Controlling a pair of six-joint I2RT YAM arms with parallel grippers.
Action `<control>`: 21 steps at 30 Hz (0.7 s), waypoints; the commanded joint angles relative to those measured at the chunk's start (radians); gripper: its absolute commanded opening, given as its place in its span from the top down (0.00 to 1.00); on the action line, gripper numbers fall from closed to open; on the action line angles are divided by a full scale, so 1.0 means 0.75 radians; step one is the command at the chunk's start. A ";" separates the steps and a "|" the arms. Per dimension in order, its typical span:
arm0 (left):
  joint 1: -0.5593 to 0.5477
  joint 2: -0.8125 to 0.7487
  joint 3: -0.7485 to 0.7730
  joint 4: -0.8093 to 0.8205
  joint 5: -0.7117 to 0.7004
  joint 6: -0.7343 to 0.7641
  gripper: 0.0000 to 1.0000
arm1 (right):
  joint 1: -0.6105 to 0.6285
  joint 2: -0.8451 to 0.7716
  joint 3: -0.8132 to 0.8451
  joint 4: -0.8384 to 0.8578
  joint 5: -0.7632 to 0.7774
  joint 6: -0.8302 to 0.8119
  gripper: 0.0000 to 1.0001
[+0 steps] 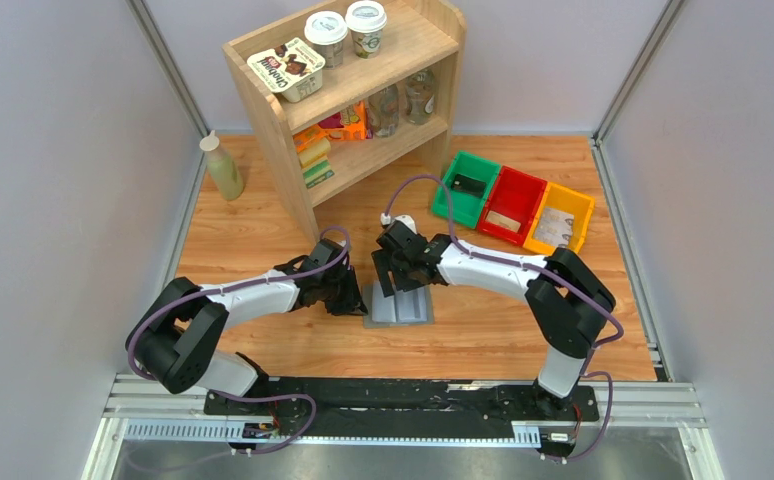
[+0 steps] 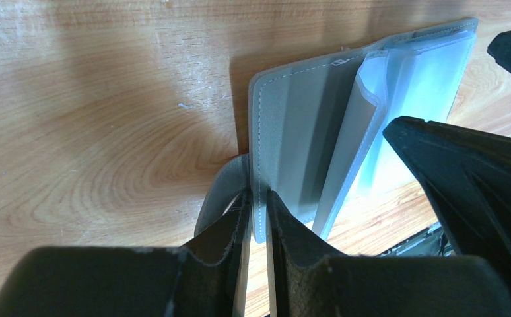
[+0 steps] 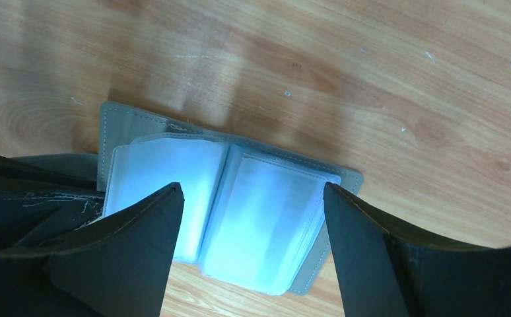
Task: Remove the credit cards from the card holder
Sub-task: Remove the credit card from the card holder.
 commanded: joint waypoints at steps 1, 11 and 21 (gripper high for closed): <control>-0.006 -0.005 0.008 0.008 0.008 0.008 0.79 | -0.007 0.027 0.050 0.049 -0.011 -0.077 0.19; -0.006 -0.001 0.012 0.006 0.008 0.008 0.79 | -0.009 0.060 0.040 0.063 -0.025 -0.115 0.17; -0.006 0.001 0.012 0.008 0.006 0.004 0.79 | -0.011 0.054 0.029 0.067 -0.107 -0.113 0.28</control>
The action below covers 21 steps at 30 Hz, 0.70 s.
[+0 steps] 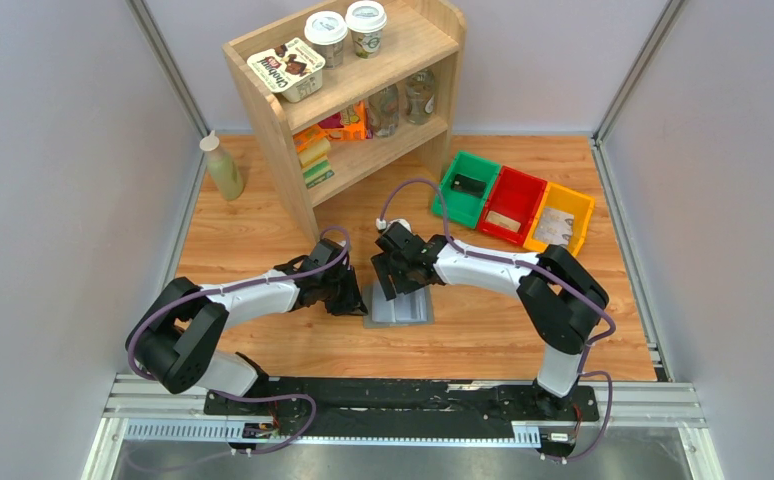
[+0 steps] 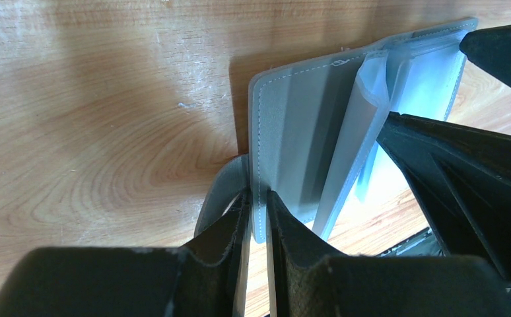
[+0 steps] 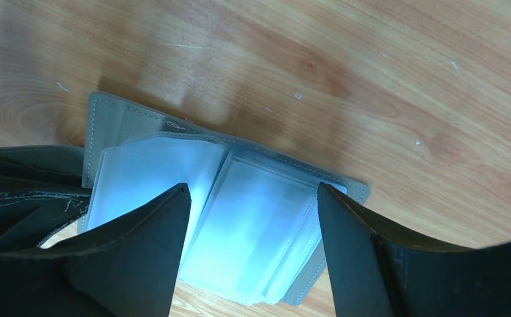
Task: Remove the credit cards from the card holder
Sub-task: Remove the credit card from the card holder.
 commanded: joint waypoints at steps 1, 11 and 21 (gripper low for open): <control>-0.006 0.001 0.012 0.009 0.005 0.004 0.79 | -0.003 -0.010 0.029 0.047 -0.060 -0.007 0.30; -0.006 -0.001 0.012 0.009 0.005 0.002 0.79 | -0.003 -0.018 0.007 0.063 -0.157 0.021 0.52; -0.006 0.001 0.014 0.009 0.003 0.004 0.79 | -0.001 -0.065 0.023 0.132 -0.396 0.109 0.57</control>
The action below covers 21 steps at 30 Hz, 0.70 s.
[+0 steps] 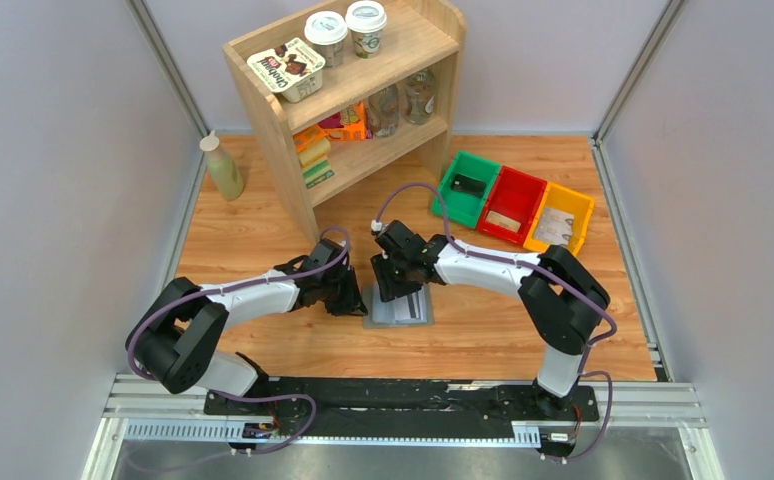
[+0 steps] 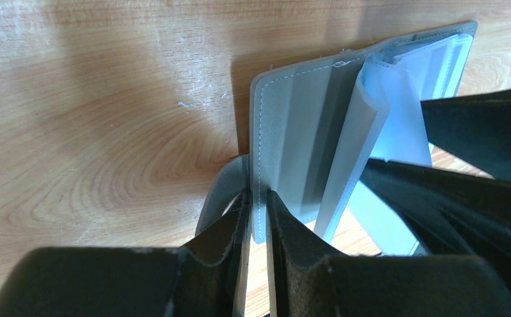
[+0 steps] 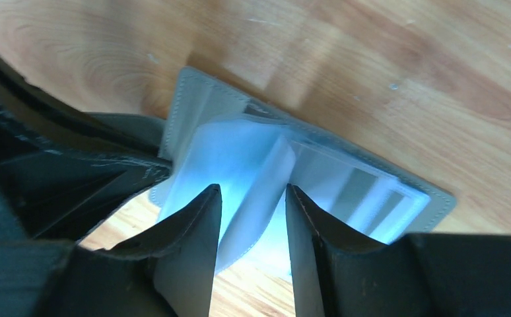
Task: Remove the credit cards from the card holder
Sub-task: Remove the credit card from the card holder.
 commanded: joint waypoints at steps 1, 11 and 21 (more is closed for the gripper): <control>-0.008 0.003 0.016 0.013 0.001 0.004 0.79 | -0.002 -0.063 0.023 0.116 -0.195 0.074 0.56; -0.006 -0.066 0.010 -0.004 -0.040 -0.006 0.75 | -0.002 0.070 0.009 0.262 -0.323 0.203 0.43; -0.006 -0.277 0.030 -0.087 -0.136 0.002 0.62 | -0.051 0.038 0.037 0.256 -0.357 0.177 0.36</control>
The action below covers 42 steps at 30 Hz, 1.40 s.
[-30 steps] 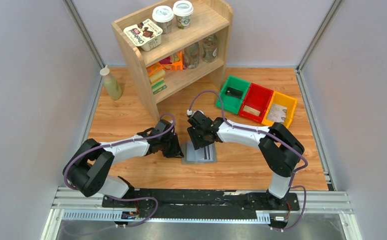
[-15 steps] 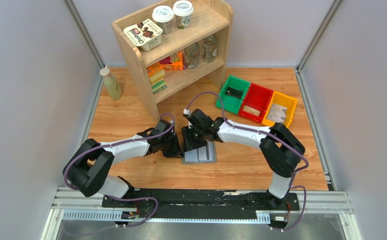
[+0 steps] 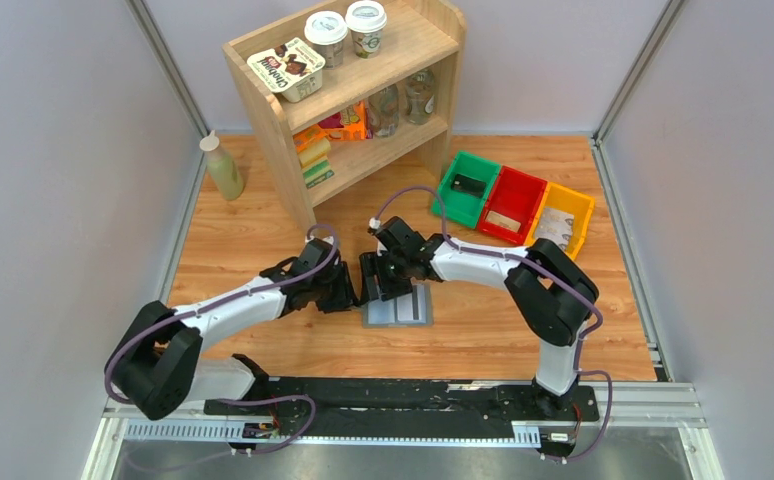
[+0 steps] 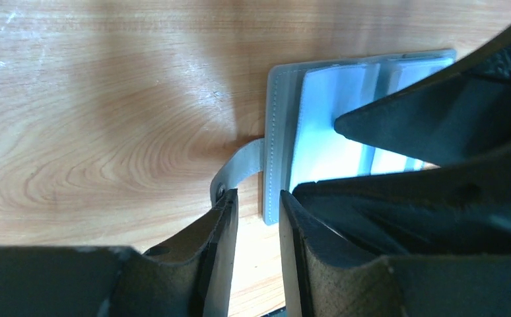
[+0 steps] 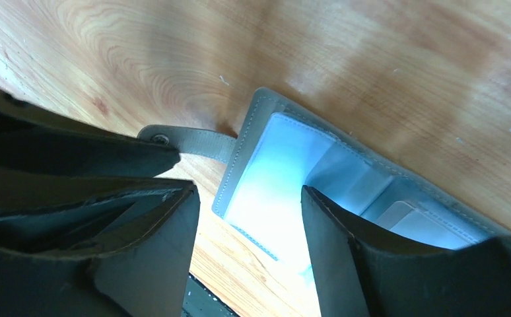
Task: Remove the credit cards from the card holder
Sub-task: Remove the credit card from the card holder.
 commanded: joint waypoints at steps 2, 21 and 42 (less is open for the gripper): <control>-0.008 -0.147 0.091 -0.006 0.002 0.004 0.62 | -0.025 -0.088 0.050 0.050 -0.034 -0.014 0.36; -0.111 0.100 0.357 0.100 0.173 -0.074 0.64 | -0.264 -0.409 -0.318 0.109 0.031 0.033 0.57; -0.119 0.432 0.157 0.490 0.165 -0.254 0.54 | -0.272 -0.337 -0.478 0.232 0.011 0.053 0.73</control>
